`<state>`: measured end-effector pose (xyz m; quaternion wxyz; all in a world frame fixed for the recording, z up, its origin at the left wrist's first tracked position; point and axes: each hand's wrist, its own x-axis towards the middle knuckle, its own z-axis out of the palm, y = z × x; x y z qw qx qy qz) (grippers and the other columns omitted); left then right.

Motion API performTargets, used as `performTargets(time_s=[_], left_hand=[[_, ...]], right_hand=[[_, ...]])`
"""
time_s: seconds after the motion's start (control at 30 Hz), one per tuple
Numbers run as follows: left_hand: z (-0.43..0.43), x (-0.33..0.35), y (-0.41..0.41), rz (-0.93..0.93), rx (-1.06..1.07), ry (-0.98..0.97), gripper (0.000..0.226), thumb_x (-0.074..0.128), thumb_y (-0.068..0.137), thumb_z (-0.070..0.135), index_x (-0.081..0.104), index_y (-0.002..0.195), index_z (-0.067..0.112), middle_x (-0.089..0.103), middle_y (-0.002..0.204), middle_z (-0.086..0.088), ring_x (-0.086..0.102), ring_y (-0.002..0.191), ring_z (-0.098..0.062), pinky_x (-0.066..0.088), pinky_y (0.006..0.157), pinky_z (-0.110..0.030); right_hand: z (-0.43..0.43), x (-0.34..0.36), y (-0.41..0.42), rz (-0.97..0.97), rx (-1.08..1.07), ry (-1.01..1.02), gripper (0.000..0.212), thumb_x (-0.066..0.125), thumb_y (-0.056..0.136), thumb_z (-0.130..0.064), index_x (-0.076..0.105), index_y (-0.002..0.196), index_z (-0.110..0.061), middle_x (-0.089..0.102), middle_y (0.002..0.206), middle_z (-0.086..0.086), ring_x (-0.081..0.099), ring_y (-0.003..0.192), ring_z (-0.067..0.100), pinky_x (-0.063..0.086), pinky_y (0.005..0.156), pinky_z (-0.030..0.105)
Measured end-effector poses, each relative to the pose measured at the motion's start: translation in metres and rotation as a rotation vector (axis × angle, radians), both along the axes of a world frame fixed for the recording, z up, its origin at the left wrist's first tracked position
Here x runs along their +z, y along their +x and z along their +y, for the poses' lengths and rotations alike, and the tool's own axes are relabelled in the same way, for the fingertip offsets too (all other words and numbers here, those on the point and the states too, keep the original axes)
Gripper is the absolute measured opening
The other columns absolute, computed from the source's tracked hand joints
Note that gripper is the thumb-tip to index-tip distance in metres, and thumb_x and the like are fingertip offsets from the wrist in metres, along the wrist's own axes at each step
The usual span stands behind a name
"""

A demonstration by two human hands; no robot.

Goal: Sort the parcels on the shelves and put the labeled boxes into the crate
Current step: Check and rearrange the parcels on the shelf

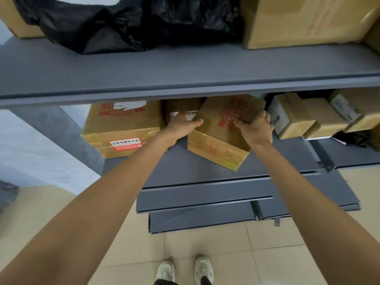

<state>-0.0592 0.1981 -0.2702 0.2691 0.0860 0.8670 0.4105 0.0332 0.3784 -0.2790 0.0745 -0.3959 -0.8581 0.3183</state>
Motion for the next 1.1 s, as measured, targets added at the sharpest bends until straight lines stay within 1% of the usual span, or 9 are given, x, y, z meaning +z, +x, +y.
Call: performTargets(time_s=[0.1, 0.2, 0.4, 0.6, 0.73, 0.87, 0.93, 1.0, 1.1], left_hand=[[0.005, -0.009, 0.007, -0.168, 0.108, 0.091, 0.054, 0.059, 0.09, 0.044, 0.046, 0.136, 0.018, 0.052, 0.135, 0.005, 0.052, 0.12, -0.019, 0.044, 0.101, -0.037], [0.007, -0.013, 0.015, -0.17, 0.148, 0.162, 0.034, 0.056, 0.094, 0.039, 0.059, 0.121, 0.018, 0.063, 0.125, -0.004, 0.06, 0.113, -0.02, 0.048, 0.097, -0.037], [0.007, -0.01, 0.03, -0.111, 0.184, 0.208, 0.043, 0.058, 0.093, 0.037, 0.056, 0.128, 0.011, 0.056, 0.132, -0.005, 0.056, 0.119, -0.022, 0.05, 0.089, -0.032], [-0.011, 0.001, 0.057, -0.166, 0.227, 0.317, 0.022, 0.052, 0.098, 0.033, 0.061, 0.11, 0.016, 0.062, 0.125, -0.007, 0.059, 0.114, -0.024, 0.049, 0.095, -0.036], [-0.03, 0.013, 0.082, -0.214, 0.165, 0.38, 0.012, 0.051, 0.099, 0.028, 0.06, 0.103, 0.021, 0.065, 0.113, -0.003, 0.062, 0.108, -0.023, 0.047, 0.101, -0.038], [-0.057, 0.026, 0.114, -0.218, 0.135, 0.394, 0.026, 0.047, 0.1, 0.03, 0.055, 0.122, 0.018, 0.064, 0.122, -0.005, 0.061, 0.11, -0.023, 0.045, 0.104, -0.042], [-0.072, 0.031, 0.134, -0.207, 0.115, 0.346, 0.031, 0.046, 0.1, 0.034, 0.053, 0.126, 0.019, 0.062, 0.122, -0.003, 0.058, 0.117, -0.025, 0.044, 0.103, -0.046], [-0.085, 0.035, 0.151, -0.136, 0.092, 0.238, 0.042, 0.046, 0.1, 0.036, 0.044, 0.139, 0.02, 0.057, 0.129, -0.001, 0.052, 0.125, -0.024, 0.045, 0.099, -0.046], [-0.099, 0.049, 0.172, 0.018, 0.127, 0.162, 0.061, 0.053, 0.095, 0.039, 0.029, 0.149, 0.023, 0.044, 0.146, -0.002, 0.046, 0.131, -0.023, 0.044, 0.088, -0.037]], right_hand=[[0.012, -0.006, 0.006, 0.085, -0.058, -0.2, 0.082, 0.069, 0.083, -0.043, 0.026, 0.141, -0.005, 0.03, 0.149, 0.014, 0.041, 0.13, 0.036, 0.041, 0.101, 0.046], [0.02, -0.011, 0.009, 0.102, -0.119, -0.434, 0.075, 0.069, 0.08, -0.047, 0.035, 0.135, -0.009, 0.049, 0.136, 0.011, 0.052, 0.12, 0.033, 0.049, 0.096, 0.048], [0.026, -0.01, 0.025, 0.263, -0.135, -0.589, 0.063, 0.07, 0.082, -0.041, 0.044, 0.135, -0.018, 0.058, 0.127, 0.003, 0.058, 0.113, 0.024, 0.053, 0.087, 0.042], [0.025, 0.001, 0.062, 0.247, -0.083, -0.871, 0.095, 0.065, 0.076, -0.064, 0.014, 0.151, -0.034, 0.027, 0.156, -0.004, 0.03, 0.14, 0.032, 0.031, 0.099, 0.072], [0.016, 0.006, 0.093, 0.193, 0.058, -1.102, 0.103, 0.066, 0.056, -0.08, 0.03, 0.145, -0.042, 0.04, 0.15, -0.005, 0.032, 0.139, 0.034, 0.022, 0.088, 0.085], [-0.003, 0.013, 0.123, 0.214, 0.044, -1.104, 0.099, 0.066, 0.06, -0.075, 0.025, 0.145, -0.044, 0.034, 0.153, 0.0, 0.037, 0.134, 0.035, 0.031, 0.086, 0.078], [-0.02, 0.02, 0.138, 0.211, 0.023, -1.06, 0.099, 0.07, 0.056, -0.074, 0.033, 0.14, -0.039, 0.046, 0.142, 0.004, 0.053, 0.117, 0.033, 0.049, 0.076, 0.06], [-0.041, 0.029, 0.152, 0.252, -0.007, -0.979, 0.091, 0.07, 0.061, -0.069, 0.036, 0.138, -0.034, 0.053, 0.133, 0.003, 0.057, 0.11, 0.029, 0.052, 0.071, 0.046], [-0.071, 0.04, 0.167, 0.35, -0.014, -0.695, 0.106, 0.077, 0.06, -0.06, 0.023, 0.146, -0.027, 0.044, 0.14, 0.0, 0.047, 0.125, 0.026, 0.047, 0.092, 0.047]])
